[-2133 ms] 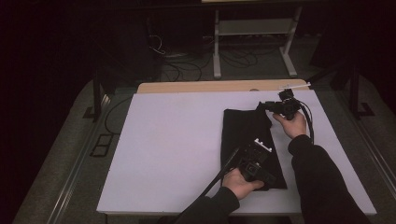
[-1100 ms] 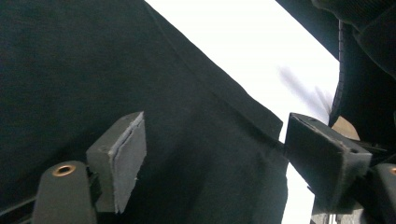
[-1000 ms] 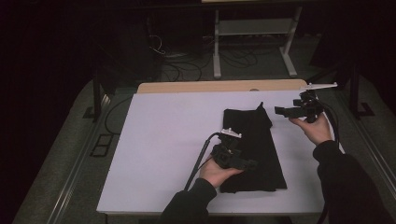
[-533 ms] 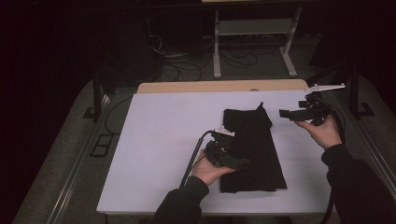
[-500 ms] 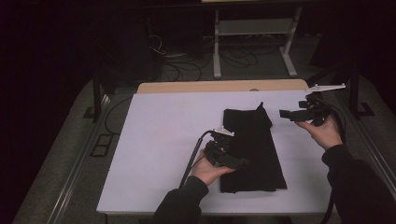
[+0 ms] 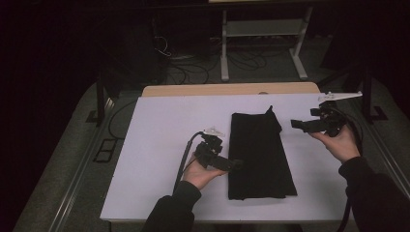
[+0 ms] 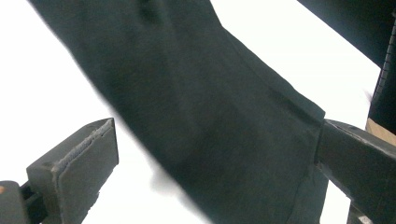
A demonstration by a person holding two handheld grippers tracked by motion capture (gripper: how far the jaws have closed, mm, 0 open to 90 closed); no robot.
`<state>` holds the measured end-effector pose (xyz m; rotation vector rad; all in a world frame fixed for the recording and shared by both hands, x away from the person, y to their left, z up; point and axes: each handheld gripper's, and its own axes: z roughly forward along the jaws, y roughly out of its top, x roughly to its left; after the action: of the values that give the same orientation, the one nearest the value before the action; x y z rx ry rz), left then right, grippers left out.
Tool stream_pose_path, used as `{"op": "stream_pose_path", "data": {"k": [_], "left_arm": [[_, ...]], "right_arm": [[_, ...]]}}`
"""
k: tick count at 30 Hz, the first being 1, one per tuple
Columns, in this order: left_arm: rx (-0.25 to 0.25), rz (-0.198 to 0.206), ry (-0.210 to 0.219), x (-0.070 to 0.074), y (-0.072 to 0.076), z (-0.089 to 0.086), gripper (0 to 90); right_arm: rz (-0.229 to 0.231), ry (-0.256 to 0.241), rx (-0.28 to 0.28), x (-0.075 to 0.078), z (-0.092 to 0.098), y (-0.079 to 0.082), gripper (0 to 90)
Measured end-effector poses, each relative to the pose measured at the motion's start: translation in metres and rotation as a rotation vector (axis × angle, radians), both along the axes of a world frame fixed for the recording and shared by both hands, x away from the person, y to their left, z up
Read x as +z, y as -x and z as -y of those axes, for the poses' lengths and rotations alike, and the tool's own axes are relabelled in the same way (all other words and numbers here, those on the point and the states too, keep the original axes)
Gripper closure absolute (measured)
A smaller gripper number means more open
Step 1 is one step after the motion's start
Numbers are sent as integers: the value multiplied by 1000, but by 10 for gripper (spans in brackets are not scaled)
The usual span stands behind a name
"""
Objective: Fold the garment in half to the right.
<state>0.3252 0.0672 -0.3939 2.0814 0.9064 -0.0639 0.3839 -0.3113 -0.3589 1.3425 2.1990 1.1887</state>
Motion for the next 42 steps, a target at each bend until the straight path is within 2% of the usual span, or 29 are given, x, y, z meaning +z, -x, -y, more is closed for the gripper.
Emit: {"op": "stream_pose_path", "data": {"k": [14,42], "left_arm": [[89,38,21,5,3,-52,0],[197,92,43,6,16,-119,0]], "right_arm": [[10,-11,29,-5,-3,18,0],[16,-32,49,-16,4,54,0]]}}
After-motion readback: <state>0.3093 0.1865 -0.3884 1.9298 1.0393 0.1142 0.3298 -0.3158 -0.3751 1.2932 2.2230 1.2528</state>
